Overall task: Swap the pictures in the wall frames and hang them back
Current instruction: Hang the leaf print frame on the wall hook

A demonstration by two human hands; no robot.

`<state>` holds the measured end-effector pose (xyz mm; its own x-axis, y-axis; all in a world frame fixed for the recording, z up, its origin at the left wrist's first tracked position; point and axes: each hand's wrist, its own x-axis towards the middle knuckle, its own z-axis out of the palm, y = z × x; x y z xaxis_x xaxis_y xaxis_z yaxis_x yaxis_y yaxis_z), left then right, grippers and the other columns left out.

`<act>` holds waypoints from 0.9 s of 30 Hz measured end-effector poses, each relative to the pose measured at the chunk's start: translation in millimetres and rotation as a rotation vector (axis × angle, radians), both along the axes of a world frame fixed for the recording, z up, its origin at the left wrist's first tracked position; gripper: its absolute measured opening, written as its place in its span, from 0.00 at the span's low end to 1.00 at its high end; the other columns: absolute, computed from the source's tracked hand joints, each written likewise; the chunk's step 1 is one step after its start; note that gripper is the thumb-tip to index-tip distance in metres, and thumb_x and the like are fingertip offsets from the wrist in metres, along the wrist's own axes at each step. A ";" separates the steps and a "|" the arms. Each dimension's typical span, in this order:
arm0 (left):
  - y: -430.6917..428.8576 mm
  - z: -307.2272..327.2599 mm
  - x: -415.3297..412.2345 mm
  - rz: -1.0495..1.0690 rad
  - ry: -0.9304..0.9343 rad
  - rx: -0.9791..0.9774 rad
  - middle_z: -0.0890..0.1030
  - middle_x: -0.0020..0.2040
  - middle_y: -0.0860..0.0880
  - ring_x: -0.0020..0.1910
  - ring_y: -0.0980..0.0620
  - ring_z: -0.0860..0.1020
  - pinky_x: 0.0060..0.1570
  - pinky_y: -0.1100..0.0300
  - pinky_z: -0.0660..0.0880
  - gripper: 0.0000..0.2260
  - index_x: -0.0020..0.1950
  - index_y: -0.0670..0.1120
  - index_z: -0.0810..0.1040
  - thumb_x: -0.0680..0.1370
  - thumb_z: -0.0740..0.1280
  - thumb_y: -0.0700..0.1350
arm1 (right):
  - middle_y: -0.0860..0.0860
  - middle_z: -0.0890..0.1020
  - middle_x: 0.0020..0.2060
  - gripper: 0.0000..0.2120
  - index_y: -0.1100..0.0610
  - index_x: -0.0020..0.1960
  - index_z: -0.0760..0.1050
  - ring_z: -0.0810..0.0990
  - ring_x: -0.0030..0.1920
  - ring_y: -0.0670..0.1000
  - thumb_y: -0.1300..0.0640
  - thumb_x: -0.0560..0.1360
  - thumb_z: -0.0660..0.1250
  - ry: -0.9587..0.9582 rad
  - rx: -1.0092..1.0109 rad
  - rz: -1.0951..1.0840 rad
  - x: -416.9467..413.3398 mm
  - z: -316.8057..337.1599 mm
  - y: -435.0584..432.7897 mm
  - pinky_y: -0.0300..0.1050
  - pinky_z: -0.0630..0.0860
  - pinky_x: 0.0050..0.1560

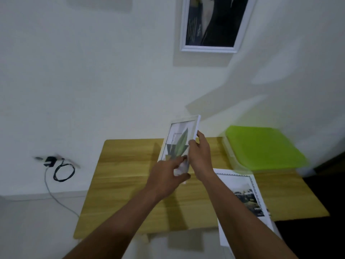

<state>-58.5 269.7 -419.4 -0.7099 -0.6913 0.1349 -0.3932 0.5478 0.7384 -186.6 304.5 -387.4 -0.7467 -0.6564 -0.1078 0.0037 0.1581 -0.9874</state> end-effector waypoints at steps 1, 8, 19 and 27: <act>0.4 1.7 0.1 -0.006 0.011 -0.023 0.83 0.56 0.57 0.53 0.60 0.80 0.52 0.58 0.77 0.24 0.67 0.58 0.75 0.71 0.72 0.57 | 0.53 0.84 0.44 0.21 0.46 0.67 0.71 0.82 0.40 0.54 0.61 0.79 0.55 -0.009 -0.039 -0.015 -1.0 1.1 2.3 0.52 0.79 0.41; -53.5 28.5 12.2 0.249 0.126 -0.067 0.68 0.74 0.49 0.72 0.50 0.66 0.70 0.54 0.65 0.27 0.77 0.55 0.62 0.79 0.66 0.47 | 0.45 0.84 0.44 0.22 0.40 0.65 0.73 0.83 0.40 0.50 0.63 0.80 0.56 -0.118 -0.179 -0.064 -17.7 20.7 15.0 0.45 0.78 0.37; -79.0 127.2 2.7 -0.102 0.308 0.431 0.81 0.55 0.54 0.54 0.53 0.81 0.46 0.58 0.79 0.37 0.75 0.67 0.57 0.77 0.68 0.36 | 0.58 0.85 0.51 0.30 0.37 0.66 0.71 0.84 0.43 0.57 0.68 0.77 0.59 -0.068 -0.300 0.052 -48.6 101.7 51.8 0.49 0.78 0.38; -54.5 220.0 -72.8 -0.243 0.456 0.163 0.80 0.60 0.50 0.55 0.52 0.80 0.52 0.50 0.80 0.38 0.74 0.69 0.56 0.77 0.68 0.36 | 0.51 0.84 0.55 0.36 0.32 0.75 0.56 0.85 0.52 0.52 0.65 0.80 0.62 0.318 -0.234 0.071 -112.8 189.9 104.1 0.60 0.81 0.49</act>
